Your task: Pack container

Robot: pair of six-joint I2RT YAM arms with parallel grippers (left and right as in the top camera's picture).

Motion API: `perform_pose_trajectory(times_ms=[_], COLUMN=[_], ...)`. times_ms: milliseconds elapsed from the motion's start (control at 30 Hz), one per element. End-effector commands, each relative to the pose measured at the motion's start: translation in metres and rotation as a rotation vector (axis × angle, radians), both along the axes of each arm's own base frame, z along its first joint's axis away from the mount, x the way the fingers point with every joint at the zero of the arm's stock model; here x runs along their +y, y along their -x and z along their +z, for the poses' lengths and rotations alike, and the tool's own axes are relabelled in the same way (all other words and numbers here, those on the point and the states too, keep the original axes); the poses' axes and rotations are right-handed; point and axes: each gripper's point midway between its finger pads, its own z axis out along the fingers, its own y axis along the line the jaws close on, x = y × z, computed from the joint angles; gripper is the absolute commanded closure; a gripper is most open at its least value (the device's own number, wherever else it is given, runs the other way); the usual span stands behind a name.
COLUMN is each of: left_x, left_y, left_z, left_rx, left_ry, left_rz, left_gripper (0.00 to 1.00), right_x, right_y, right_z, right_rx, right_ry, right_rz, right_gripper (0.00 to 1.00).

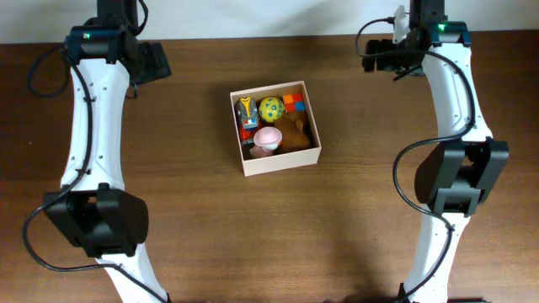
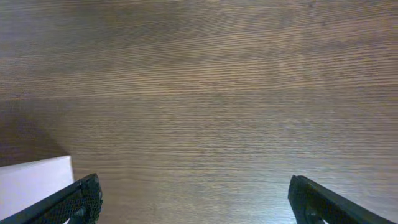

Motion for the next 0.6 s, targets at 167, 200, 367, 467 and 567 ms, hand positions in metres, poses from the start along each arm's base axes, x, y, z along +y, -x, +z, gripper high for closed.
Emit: perform_pose_trajectory(times_ms=[167,200,367,467,567], left_x=[0.003,0.003,0.003,0.003,0.003], left_y=[0.002,0.002,0.002,0.002,0.002], left_z=[0.012,0.012,0.012,0.012,0.012], left_rx=[-0.029,-0.029,-0.029,-0.029,-0.030], left_ry=[-0.006,-0.006,-0.006,-0.006,-0.006], left_rz=[0.019,0.019,0.019,0.019,0.019], left_gripper=[0.01,0.01,0.01,0.01,0.01], right_x=[0.008,0.010,0.019,0.020,0.022], right_y=[-0.036,-0.042,-0.066,-0.058,-0.036], right_z=[0.044,0.049,0.089,0.135,0.201], right_rx=[-0.222,-0.258,-0.461,-0.548,-0.660], right_ry=[-0.005,-0.002,0.056,0.069,0.086], right_rz=[0.077,0.110,0.247,0.255,0.255], right_gripper=[0.01,0.01,0.01,0.01,0.01])
